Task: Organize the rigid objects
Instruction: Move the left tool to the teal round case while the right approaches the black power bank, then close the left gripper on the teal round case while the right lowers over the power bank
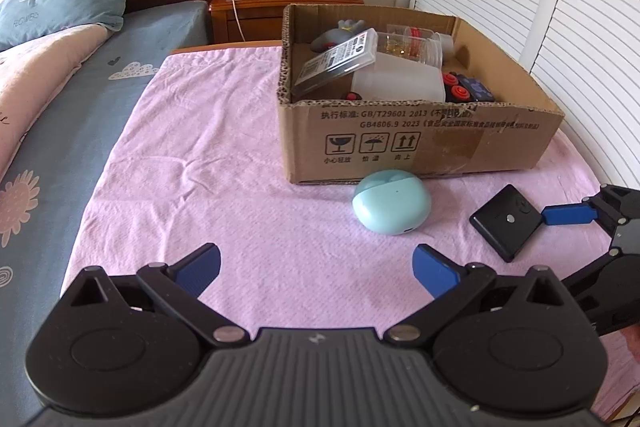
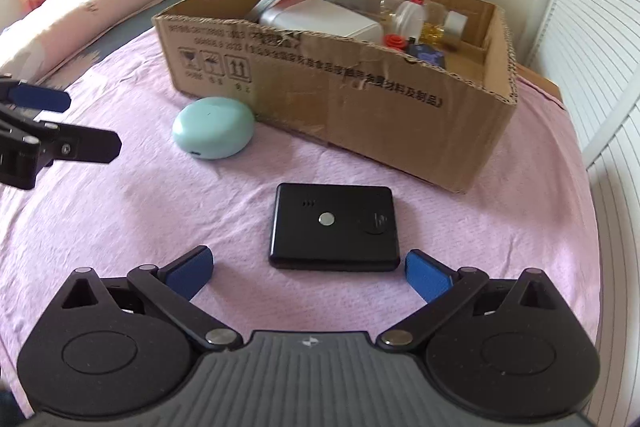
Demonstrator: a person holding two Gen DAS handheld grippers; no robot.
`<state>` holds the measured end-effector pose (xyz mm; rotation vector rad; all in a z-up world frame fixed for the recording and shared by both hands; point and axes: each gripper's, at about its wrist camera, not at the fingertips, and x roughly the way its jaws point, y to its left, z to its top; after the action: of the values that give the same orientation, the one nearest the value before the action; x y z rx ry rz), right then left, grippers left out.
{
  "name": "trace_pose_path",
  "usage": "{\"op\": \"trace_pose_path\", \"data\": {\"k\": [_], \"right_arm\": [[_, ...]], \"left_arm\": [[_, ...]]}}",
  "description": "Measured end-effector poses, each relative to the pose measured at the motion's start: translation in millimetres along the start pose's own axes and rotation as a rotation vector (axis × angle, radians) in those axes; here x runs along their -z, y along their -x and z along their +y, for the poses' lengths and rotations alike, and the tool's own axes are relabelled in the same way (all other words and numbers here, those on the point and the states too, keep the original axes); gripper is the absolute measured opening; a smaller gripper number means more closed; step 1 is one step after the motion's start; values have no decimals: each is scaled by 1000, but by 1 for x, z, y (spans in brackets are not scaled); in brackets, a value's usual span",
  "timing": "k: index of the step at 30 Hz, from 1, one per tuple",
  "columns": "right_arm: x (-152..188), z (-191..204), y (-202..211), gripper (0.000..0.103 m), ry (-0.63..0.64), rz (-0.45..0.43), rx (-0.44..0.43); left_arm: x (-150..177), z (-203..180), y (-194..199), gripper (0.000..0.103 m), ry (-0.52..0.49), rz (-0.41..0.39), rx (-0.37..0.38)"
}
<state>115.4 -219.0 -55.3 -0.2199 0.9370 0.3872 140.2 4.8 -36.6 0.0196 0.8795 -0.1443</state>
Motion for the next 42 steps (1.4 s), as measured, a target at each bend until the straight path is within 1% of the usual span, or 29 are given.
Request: {"op": "trace_pose_path", "data": {"k": [7, 15, 17, 19, 21, 25, 30, 35, 36, 37, 40, 42], "right_arm": [[5, 3, 3, 103, -24, -15, 21], [6, 3, 3, 103, -24, -28, 22], [8, 3, 3, 103, -25, -36, 22], [9, 4, 4, 103, -26, -42, 24], [9, 5, 5, 103, -27, -42, 25], [9, 5, 5, 103, -32, -41, 29], [9, 6, 5, 103, -39, -46, 36], [11, 7, 5, 103, -48, -53, 45], [11, 7, 5, 103, -48, -54, 45], [11, 7, 5, 103, -48, -56, 45], [12, 7, 5, 103, -48, -59, 45], [12, 7, 5, 103, -49, -62, 46]], "left_arm": [[-20, -19, -24, 102, -50, 15, 5], [-37, -35, -57, 102, -47, 37, 43], [-37, -38, -65, 102, -46, 45, 36], [-35, -38, -72, 102, -53, 61, 13], [-32, -36, -74, 102, -61, 70, -7], [-24, -23, -67, 102, -51, 74, -14], [-14, -2, -57, 102, -20, 89, -33], [-9, 14, -50, 101, 24, 95, -76], [-10, 13, -49, 99, 25, 93, -69], [-11, 12, -48, 99, 24, 86, -51], [-14, 5, -44, 98, 32, 75, 43], [-16, 0, -45, 98, 31, 69, 90]]}}
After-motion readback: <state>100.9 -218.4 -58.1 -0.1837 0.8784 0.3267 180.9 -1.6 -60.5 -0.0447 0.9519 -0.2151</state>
